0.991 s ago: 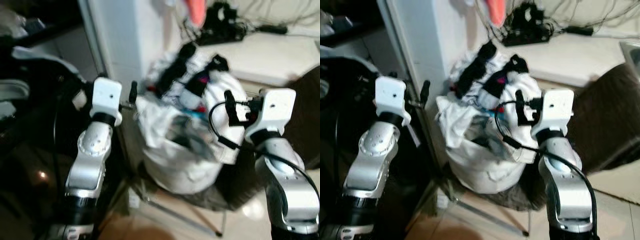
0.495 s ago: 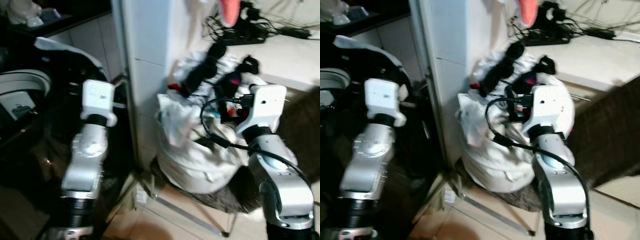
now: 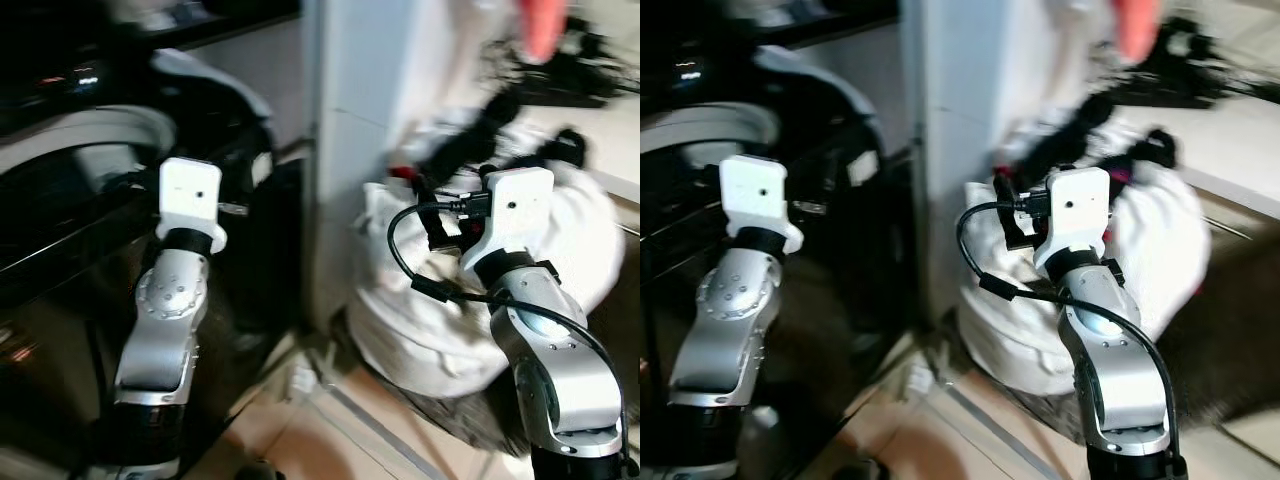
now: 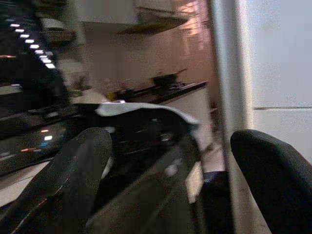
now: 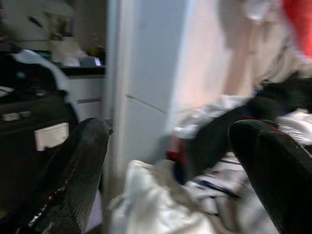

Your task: Clothes washing

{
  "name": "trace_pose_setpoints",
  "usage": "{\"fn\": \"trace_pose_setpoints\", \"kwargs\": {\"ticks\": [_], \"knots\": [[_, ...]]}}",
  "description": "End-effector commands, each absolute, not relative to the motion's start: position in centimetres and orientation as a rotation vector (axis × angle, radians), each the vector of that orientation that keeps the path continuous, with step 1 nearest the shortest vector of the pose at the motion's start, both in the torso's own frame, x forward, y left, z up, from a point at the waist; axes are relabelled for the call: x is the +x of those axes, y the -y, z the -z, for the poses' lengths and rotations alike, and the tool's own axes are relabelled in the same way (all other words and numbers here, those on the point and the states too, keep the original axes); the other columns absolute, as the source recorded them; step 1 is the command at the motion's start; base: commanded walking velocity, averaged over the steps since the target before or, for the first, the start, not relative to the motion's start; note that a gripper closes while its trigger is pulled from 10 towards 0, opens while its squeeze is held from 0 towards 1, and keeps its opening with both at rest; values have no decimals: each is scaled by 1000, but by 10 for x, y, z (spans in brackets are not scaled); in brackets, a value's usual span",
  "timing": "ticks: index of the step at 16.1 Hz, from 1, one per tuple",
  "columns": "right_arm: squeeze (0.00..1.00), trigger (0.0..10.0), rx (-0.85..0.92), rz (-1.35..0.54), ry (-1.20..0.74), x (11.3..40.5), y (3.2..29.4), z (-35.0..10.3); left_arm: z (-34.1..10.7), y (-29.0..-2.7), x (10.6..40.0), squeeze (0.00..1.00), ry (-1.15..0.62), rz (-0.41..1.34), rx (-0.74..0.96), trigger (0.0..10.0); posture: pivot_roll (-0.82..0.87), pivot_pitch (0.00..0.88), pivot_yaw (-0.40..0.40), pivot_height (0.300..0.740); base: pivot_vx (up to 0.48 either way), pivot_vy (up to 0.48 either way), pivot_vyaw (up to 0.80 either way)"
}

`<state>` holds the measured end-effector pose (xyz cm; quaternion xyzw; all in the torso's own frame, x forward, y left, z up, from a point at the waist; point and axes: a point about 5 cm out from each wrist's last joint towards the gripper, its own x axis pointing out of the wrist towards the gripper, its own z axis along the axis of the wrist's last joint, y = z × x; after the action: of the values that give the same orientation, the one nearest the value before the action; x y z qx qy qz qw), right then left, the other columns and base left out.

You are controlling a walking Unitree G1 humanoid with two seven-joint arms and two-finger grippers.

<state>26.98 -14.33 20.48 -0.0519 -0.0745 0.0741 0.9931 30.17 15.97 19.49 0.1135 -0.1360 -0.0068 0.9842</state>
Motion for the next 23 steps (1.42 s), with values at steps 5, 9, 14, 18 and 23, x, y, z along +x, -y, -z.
{"fn": "trace_pose_setpoints", "kwargs": {"ticks": [5,9,14,18,23], "knots": [[0,10000,-32,-31,169,266,157,-210,-200,-150,303,0,280,94,216,10000,-26,0,34,740,153,0,0],[0,10000,-33,-4,119,262,157,-203,-196,-148,306,0,260,104,193,10000,-40,0,55,740,270,0,0],[0,10000,-86,15,149,259,157,-208,-192,-155,304,0,226,83,178,10000,-40,0,54,740,280,0,0],[0,10000,-59,-2,185,255,158,-222,-196,-155,301,0,242,69,179,10000,-32,0,20,740,279,0,0],[0,10000,-108,-7,134,259,159,-216,-196,-151,300,0,239,74,174,10000,-32,0,6,740,52,0,0]]}}
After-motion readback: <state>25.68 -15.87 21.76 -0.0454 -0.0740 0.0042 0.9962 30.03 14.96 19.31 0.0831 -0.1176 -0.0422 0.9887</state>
